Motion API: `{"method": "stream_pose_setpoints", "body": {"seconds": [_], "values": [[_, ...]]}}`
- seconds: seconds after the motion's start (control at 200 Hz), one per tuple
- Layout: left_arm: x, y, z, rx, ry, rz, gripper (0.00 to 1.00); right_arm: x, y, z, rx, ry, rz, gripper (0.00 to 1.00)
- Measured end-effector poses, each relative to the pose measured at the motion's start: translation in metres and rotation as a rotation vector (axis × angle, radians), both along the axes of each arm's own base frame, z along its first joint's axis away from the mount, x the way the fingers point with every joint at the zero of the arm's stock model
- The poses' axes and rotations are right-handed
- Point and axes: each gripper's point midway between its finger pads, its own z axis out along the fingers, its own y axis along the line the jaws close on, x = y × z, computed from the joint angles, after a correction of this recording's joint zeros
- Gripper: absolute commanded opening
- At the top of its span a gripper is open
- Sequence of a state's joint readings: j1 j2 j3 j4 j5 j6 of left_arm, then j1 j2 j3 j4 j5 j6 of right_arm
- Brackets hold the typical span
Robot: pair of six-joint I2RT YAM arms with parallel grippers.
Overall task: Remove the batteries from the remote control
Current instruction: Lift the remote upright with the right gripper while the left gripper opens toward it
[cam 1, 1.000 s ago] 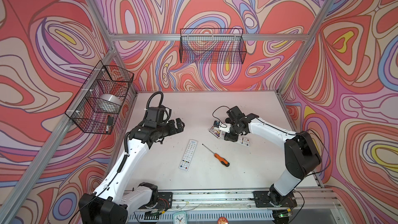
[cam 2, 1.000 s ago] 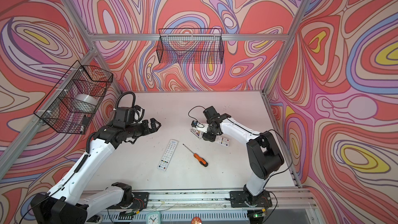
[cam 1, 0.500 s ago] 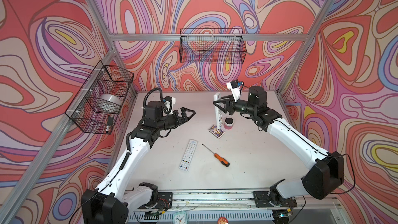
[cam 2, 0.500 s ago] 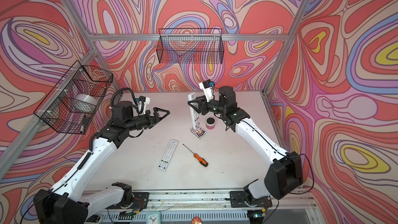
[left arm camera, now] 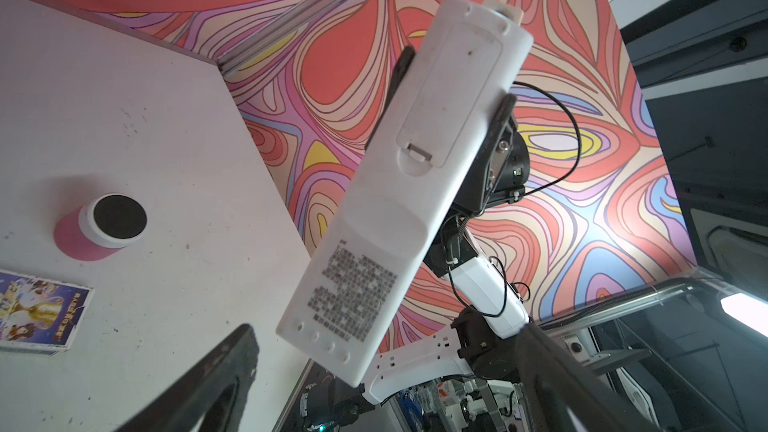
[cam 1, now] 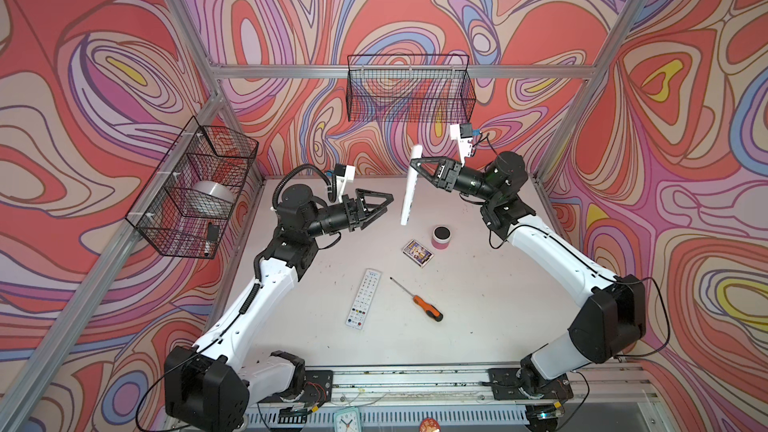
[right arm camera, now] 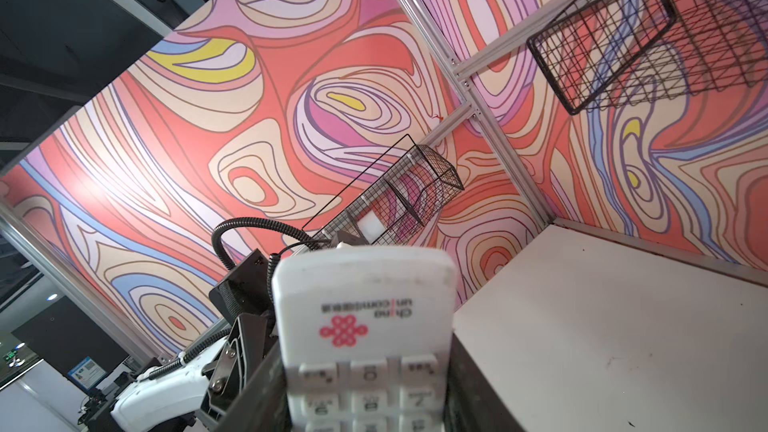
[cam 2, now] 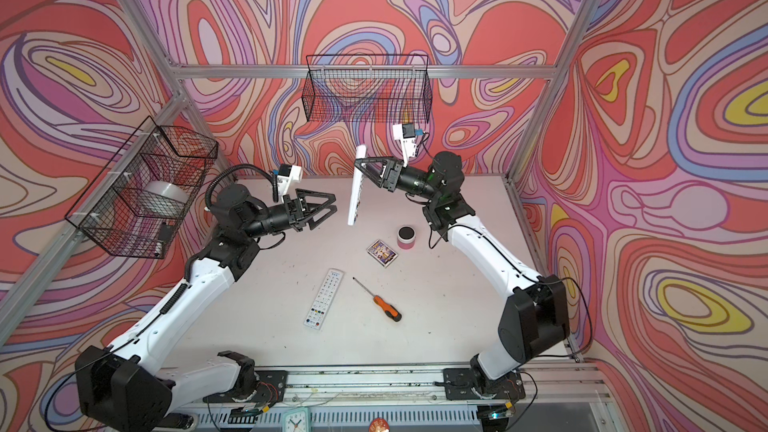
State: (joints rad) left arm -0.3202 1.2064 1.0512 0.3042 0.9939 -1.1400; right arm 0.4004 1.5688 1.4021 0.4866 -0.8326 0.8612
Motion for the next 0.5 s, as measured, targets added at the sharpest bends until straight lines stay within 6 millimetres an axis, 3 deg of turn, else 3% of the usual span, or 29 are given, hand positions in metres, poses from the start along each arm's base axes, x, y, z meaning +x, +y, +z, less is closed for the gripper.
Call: {"method": "stream_pose_setpoints", "body": {"seconds": [0.205, 0.501], "values": [[-0.013, -0.016, 0.008, 0.018, -0.039, -0.082, 1.0, -0.004, 0.0, 0.013, 0.032, 0.002, 0.014, 0.39], [-0.006, -0.036, 0.001, 0.053, -0.042, -0.132, 0.96, -0.008, 0.005, 0.016, 0.053, 0.016, 0.045, 0.38]]}}
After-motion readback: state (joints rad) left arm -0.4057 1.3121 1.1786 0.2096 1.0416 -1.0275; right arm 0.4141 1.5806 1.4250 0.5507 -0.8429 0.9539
